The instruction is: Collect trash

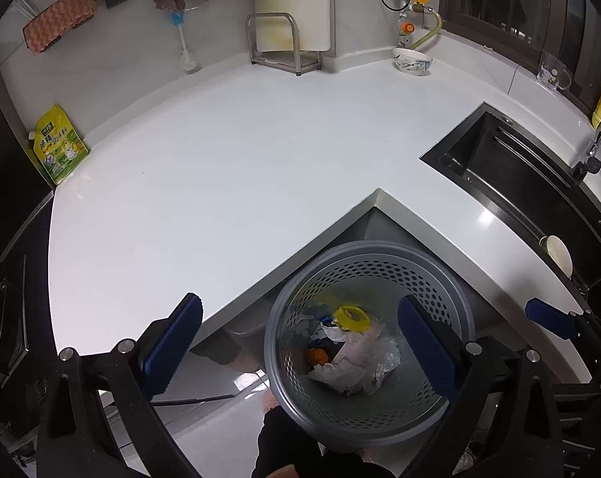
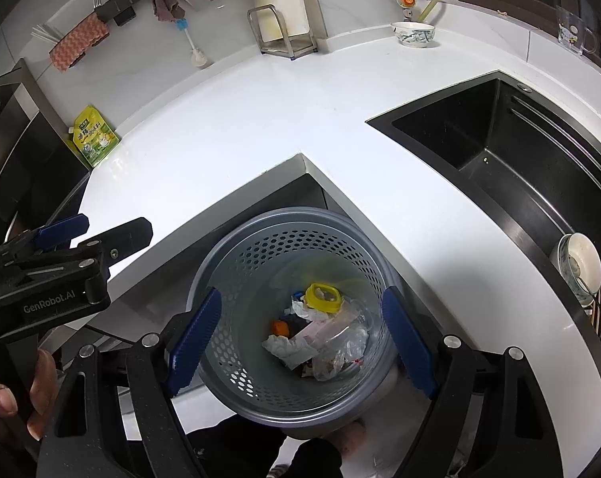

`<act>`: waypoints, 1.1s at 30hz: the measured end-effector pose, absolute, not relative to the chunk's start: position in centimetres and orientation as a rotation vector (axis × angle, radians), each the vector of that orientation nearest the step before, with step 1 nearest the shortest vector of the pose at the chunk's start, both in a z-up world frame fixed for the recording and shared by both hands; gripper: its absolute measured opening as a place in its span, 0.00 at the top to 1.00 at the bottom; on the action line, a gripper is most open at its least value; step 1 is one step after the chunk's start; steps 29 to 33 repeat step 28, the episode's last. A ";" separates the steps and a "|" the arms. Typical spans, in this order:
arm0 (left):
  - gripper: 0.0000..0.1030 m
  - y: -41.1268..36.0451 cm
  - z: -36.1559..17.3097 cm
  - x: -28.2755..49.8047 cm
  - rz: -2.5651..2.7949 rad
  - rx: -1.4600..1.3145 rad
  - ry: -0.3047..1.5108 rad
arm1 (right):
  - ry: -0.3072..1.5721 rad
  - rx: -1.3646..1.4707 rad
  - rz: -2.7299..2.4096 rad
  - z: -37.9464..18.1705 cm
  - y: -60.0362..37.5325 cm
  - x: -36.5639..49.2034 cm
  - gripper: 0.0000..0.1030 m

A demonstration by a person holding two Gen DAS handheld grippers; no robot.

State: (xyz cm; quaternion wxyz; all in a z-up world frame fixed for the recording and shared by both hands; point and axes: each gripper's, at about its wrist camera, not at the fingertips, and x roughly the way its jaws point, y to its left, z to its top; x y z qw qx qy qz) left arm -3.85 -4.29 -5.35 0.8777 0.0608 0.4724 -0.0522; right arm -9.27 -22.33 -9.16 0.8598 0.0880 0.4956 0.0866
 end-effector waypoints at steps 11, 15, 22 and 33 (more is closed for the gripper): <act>0.06 -4.2 -5.6 -3.7 -0.120 0.121 1.001 | 1.046 0.188 0.173 -9.4 -22.4 -9.2 0.23; 0.06 -4.1 -5.7 -3.8 -0.123 0.117 1.001 | 1.042 0.181 0.170 -9.3 -22.3 -9.2 0.23; 0.06 -4.2 -5.5 -3.9 -0.120 0.130 0.992 | 1.042 0.188 0.170 -9.4 -22.4 -9.3 0.23; 0.06 -3.9 -5.6 -3.8 -0.114 0.123 0.997 | 1.038 0.184 0.175 -9.3 -22.3 -9.3 0.23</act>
